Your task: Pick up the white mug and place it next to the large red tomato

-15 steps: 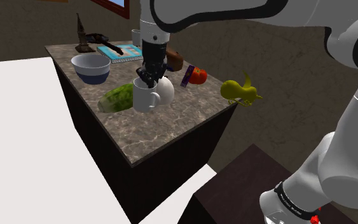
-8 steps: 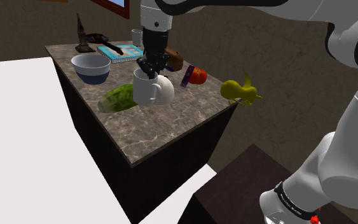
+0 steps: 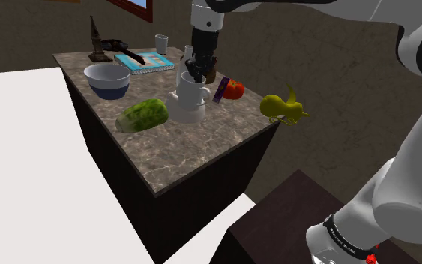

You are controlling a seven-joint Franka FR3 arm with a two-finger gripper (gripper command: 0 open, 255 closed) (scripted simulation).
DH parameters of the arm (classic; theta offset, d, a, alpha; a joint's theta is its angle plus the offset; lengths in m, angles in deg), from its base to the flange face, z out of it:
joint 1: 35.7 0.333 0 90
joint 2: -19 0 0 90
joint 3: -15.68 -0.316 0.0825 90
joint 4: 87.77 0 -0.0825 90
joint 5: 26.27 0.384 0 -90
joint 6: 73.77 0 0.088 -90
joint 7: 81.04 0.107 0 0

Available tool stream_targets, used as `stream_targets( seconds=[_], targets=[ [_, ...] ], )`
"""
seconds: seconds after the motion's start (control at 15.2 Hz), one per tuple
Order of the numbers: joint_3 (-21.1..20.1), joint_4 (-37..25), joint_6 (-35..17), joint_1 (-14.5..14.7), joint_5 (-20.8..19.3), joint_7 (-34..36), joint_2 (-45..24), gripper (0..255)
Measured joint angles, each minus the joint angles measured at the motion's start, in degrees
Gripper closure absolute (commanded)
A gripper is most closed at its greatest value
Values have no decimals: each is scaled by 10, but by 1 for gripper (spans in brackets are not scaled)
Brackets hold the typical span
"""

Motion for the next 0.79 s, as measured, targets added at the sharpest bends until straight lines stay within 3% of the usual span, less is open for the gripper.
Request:
stream_targets(
  seconds=[0.33, 0.79],
  targets=[
    [25, 7, -2, -40, 4, -65, 6, 255],
    [58, -30, 4, -89, 3, -148, -24, 255]
  ],
)
